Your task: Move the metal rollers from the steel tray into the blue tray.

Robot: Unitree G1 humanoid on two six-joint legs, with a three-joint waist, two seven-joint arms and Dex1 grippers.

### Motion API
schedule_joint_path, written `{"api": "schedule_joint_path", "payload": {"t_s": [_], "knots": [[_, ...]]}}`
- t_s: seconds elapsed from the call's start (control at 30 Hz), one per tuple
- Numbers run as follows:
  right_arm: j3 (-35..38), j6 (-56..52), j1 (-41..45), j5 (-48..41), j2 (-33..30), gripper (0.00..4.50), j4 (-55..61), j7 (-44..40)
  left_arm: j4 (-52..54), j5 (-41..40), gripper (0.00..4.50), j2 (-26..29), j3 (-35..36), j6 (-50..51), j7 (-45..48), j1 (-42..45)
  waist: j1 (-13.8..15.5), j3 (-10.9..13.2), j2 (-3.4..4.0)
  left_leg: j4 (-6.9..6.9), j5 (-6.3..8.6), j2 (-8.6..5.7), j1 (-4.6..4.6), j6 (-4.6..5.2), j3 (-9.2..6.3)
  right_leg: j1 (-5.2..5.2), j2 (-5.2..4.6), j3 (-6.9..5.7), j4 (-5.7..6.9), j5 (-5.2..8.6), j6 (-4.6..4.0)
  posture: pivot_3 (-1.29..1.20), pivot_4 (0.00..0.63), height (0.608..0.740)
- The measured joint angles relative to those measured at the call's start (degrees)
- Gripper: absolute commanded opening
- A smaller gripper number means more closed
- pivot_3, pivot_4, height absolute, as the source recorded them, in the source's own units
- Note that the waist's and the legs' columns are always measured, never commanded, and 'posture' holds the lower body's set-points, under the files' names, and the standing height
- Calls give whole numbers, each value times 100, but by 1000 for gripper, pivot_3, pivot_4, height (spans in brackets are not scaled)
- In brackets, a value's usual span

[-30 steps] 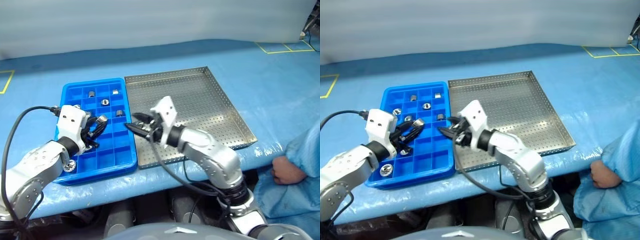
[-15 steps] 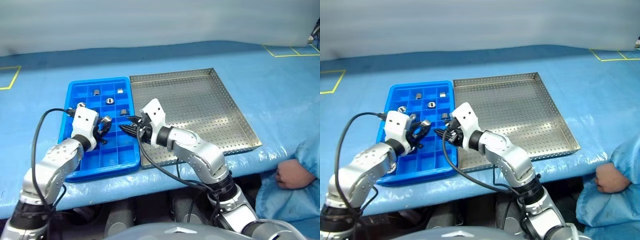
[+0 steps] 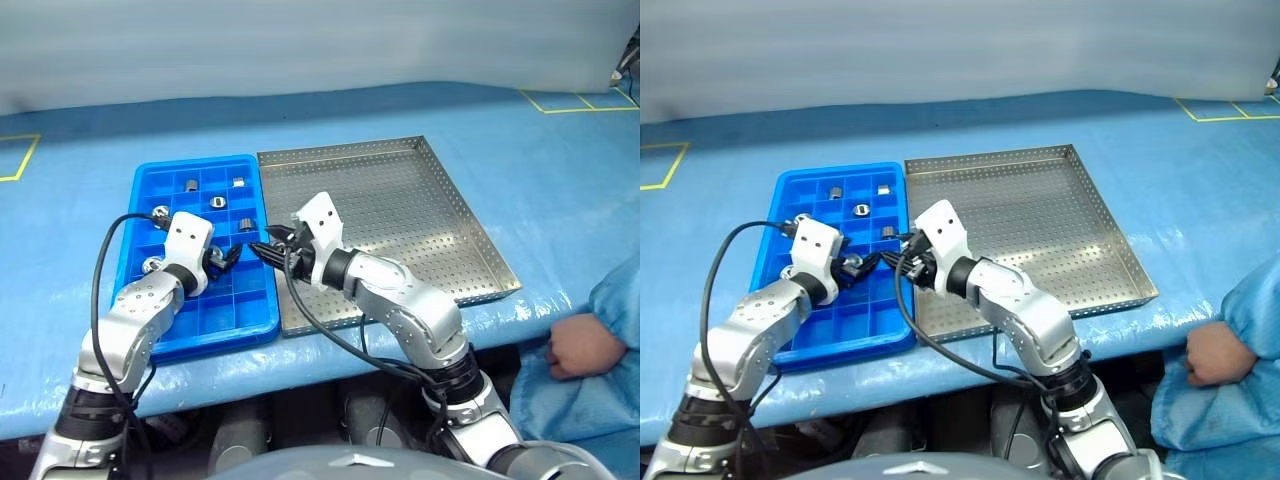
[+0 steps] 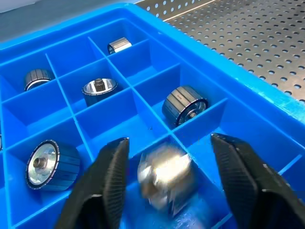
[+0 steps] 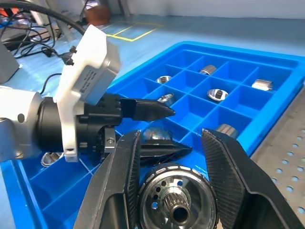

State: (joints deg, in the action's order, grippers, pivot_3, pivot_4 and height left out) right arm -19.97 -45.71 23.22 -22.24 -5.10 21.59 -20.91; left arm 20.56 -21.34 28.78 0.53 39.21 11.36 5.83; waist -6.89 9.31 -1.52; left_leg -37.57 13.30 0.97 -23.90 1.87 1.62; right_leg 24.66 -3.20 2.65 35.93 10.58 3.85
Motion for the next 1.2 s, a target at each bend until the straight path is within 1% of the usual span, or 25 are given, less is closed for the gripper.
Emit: {"api": "schedule_joint_path", "payload": {"t_s": [0.1,0.2,0.27,0.3,0.37,0.47,0.53,0.63,0.83,1.03,1.1,1.13,1.2], "knots": [[0,-34,13,-65,-93,1681,156,-132,182,-198,3447,-231,340,-147,101,-33,-19,0,-1,1,0,8,-2,0,0,3,5,-1,1,-1,1,-148,150,740],[-21,-259,70,-261,-108,1681,177,-328,689,-496,3447,-140,769,-237,385,-105,-38,0,-1,2,0,10,1,-1,1,3,8,0,2,1,-3,-142,150,740],[-100,-531,211,-342,59,1681,17,-334,1040,-502,3447,302,981,-294,666,-330,-100,0,-1,3,0,17,7,-1,7,2,17,7,6,3,-8,-127,150,740],[-239,-623,315,-321,88,1681,-148,-340,1202,-455,3447,593,1113,-317,822,-478,-111,-1,2,4,0,18,9,-2,5,0,18,6,9,4,-11,-115,150,740],[-517,-695,397,-252,91,1681,-401,-421,1383,-386,3447,964,1405,-312,989,-728,-103,-1,0,4,0,20,11,-2,4,0,18,2,8,9,-17,-99,150,740],[-832,-714,479,-187,158,1681,-650,-513,1446,-196,3447,1239,1748,-285,1003,-955,-43,0,-1,4,0,18,8,-2,2,1,16,0,5,9,-16,-60,150,740],[-962,-707,595,-139,318,1681,-785,-549,1522,32,3447,1331,1939,-178,934,-1153,-9,0,-3,4,0,17,8,-2,4,2,14,1,3,8,-15,-42,150,740],[-1058,-699,745,-121,495,1681,-815,-621,1579,227,3447,1307,2056,-70,822,-1327,59,-1,-6,6,2,18,7,-5,1,2,14,-4,3,8,-16,-26,150,740],[-1067,-694,763,-120,654,1681,-961,-680,1836,289,3447,1050,2039,-48,746,-1502,258,-3,-10,6,5,19,8,-11,-2,2,12,-8,3,10,-20,-3,150,740],[-1228,-551,732,-36,869,1681,-1326,-770,1847,341,3447,895,1952,-49,743,-1520,312,-5,-13,6,5,21,9,-12,-2,2,13,-10,4,11,-22,7,150,740],[-1216,-523,728,10,897,2392,-1522,-773,1847,365,3490,875,1927,-50,744,-1521,320,-6,-15,6,5,20,8,-12,-2,2,13,-11,3,11,-22,6,150,740],[-1195,-523,724,8,921,2564,-1588,-780,1847,383,3490,869,1923,-51,744,-1521,321,-6,-15,6,5,20,8,-12,-2,2,13,-11,3,11,-22,6,150,740],[-1103,-550,700,-28,1018,3196,-1664,-785,1847,426,3490,854,1921,-53,744,-1518,320,-6,-15,7,6,21,8,-13,-2,1,14,-11,3,11,-22,2,150,740]]}}
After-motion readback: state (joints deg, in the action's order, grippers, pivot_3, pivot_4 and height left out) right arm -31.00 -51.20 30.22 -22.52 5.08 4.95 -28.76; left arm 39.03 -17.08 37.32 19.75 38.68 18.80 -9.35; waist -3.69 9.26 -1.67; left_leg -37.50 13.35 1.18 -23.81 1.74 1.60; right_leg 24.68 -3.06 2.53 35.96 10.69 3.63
